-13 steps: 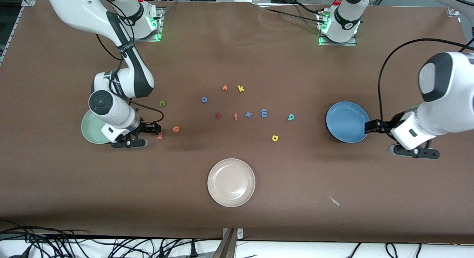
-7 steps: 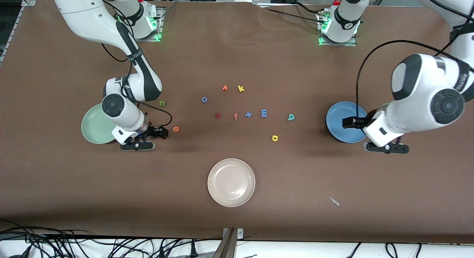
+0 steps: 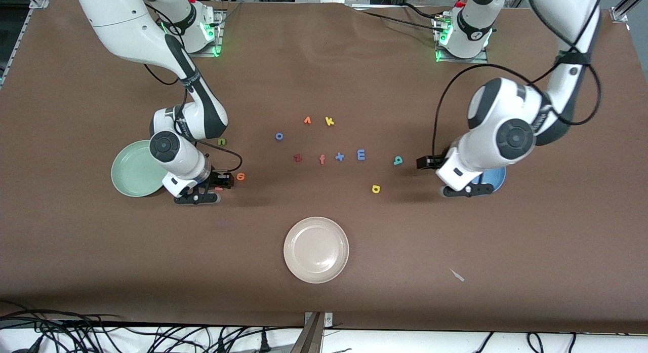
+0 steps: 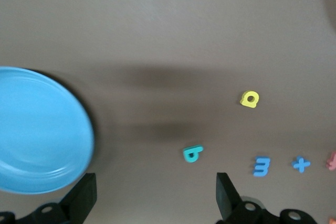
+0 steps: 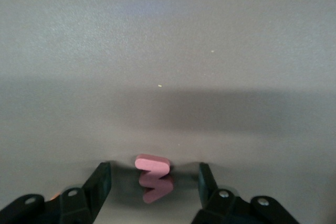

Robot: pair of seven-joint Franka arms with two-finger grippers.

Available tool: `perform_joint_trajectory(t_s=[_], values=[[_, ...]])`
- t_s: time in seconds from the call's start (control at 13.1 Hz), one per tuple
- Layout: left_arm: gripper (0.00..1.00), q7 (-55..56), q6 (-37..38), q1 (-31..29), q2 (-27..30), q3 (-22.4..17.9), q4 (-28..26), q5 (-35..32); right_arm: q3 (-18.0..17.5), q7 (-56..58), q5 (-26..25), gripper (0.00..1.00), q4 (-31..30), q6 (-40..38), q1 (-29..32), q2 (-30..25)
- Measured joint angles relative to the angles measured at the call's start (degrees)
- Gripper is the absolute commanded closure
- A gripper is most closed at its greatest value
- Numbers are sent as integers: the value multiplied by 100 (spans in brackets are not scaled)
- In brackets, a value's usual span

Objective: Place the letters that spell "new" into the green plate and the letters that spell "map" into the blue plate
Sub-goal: 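Grasp the pink letter with the right gripper while the left gripper reaches letters, then drop the pink letter onto the green plate with the right gripper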

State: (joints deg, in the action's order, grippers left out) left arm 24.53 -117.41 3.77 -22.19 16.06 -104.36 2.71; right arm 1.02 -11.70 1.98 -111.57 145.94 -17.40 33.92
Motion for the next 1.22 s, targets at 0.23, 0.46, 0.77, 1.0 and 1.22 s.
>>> perform_joint_trajectory(t_s=[0.23, 0.46, 0.77, 1.0, 1.22], values=[[6, 360, -1147, 6, -1, 274, -866, 0, 0, 0, 0, 69, 14, 1, 11, -5], [11, 440, -1890, 75, -18, 379, -1496, 0, -4, 0, 5, 96, 37, -10, 17, -37], [15, 454, -2082, 190, -193, 380, -1622, -6, 0, 0, 6, 100, 203, -401, 69, -36], [18, 621, -2317, 205, -430, 379, -1629, -208, 30, 369, 4, 100, 1211, -2220, 520, -77], [23, 801, -2440, 217, -624, 379, -1629, -374, 79, 1443, 6, 100, 1661, -3153, 1298, -190]])
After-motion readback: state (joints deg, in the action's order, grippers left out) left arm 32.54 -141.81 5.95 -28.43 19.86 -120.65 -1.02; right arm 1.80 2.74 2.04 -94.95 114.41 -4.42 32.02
